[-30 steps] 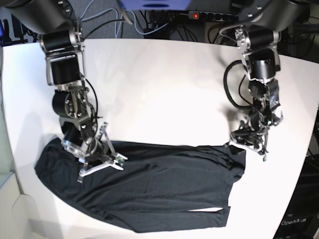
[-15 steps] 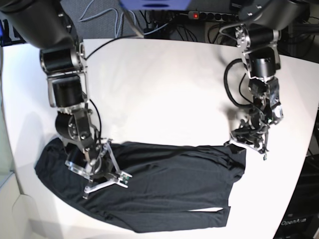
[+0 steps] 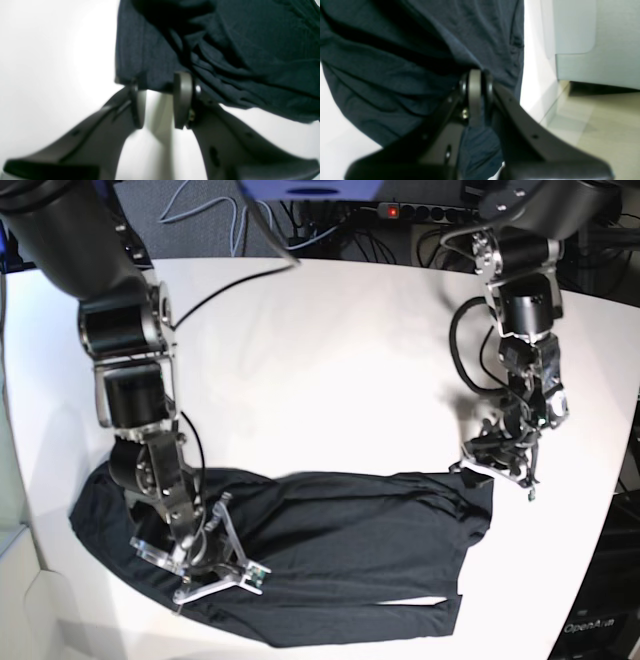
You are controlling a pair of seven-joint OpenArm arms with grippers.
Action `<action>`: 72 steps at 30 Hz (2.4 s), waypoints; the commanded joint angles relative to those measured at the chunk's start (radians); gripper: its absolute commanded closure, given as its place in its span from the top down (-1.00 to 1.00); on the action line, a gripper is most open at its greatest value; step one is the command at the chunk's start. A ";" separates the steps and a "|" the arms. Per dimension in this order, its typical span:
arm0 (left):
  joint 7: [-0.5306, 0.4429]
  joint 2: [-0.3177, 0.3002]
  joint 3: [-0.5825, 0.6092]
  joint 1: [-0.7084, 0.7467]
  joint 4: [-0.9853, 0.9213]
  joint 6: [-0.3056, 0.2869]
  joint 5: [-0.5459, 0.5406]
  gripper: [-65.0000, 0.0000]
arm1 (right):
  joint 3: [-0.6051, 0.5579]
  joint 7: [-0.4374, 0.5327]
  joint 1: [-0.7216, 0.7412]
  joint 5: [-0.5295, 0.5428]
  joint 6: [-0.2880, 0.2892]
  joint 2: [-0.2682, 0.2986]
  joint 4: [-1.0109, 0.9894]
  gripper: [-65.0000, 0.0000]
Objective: Fold the T-shirt properly
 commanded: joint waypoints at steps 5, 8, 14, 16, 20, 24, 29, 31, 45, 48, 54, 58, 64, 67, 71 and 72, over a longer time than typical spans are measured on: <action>0.023 -0.005 0.002 -0.009 0.004 0.006 0.011 -0.47 | 0.007 0.067 0.061 0.000 -0.006 0.011 -0.053 -0.98; 0.023 -0.005 0.003 -0.009 0.004 0.006 0.013 -0.47 | 0.003 0.105 0.061 0.003 -0.006 0.031 -0.055 -0.98; 0.023 -0.005 0.006 -0.009 0.004 0.006 0.013 -0.47 | 0.006 0.130 0.078 0.002 -0.006 0.035 -0.055 -0.98; 0.023 -0.005 0.006 -0.009 0.004 0.006 0.013 -0.47 | 0.007 0.130 0.089 0.002 -0.006 0.035 -0.066 -0.98; 0.023 -0.005 0.006 -0.001 0.007 0.006 0.013 -0.47 | 0.007 0.130 0.125 0.002 -0.006 0.034 -0.116 -0.98; 0.023 -0.005 0.006 -0.001 0.004 0.006 0.013 -0.47 | 0.009 0.133 0.158 0.005 -0.006 0.031 -0.155 -0.98; 0.023 -0.005 0.006 -0.001 0.004 0.006 0.013 -0.47 | 0.007 0.204 0.158 0.003 -0.006 0.031 -0.159 -0.98; 0.023 -0.005 0.006 -0.001 0.004 0.006 0.013 -0.47 | 0.007 0.211 0.158 0.003 -0.006 0.032 -0.161 -0.98; 0.023 -0.003 0.005 0.007 0.004 0.006 0.013 -0.47 | 0.064 0.276 0.262 0.006 -0.006 0.041 -0.328 -0.98; 0.023 -0.003 0.006 0.011 0.004 0.006 0.013 -0.47 | 0.072 0.277 0.268 0.006 -0.006 0.041 -0.328 -0.98; 0.023 -0.003 0.006 0.013 0.005 0.006 0.013 -0.47 | 0.079 0.277 0.283 0.006 -0.006 0.043 -0.328 -0.98; 0.023 -0.003 0.006 0.013 0.004 0.006 0.013 -0.47 | 0.099 0.279 0.300 0.006 -0.006 0.043 -0.328 -0.98; 0.023 -0.003 0.006 0.013 0.009 0.006 0.006 -0.47 | 0.107 0.265 0.270 0.006 -0.006 0.043 -0.323 -0.98; 0.023 -0.003 0.006 0.013 0.009 0.006 0.006 -0.47 | 0.158 0.233 0.234 0.006 -0.006 0.043 -0.291 -0.98; 0.023 -0.003 0.002 0.013 0.015 0.006 0.005 -0.47 | 0.222 0.202 0.161 0.005 -0.006 0.047 -0.219 -0.98; 0.023 -0.003 0.002 0.013 0.016 0.005 0.005 -0.47 | 0.230 0.194 0.144 0.006 -0.006 0.058 -0.207 -0.98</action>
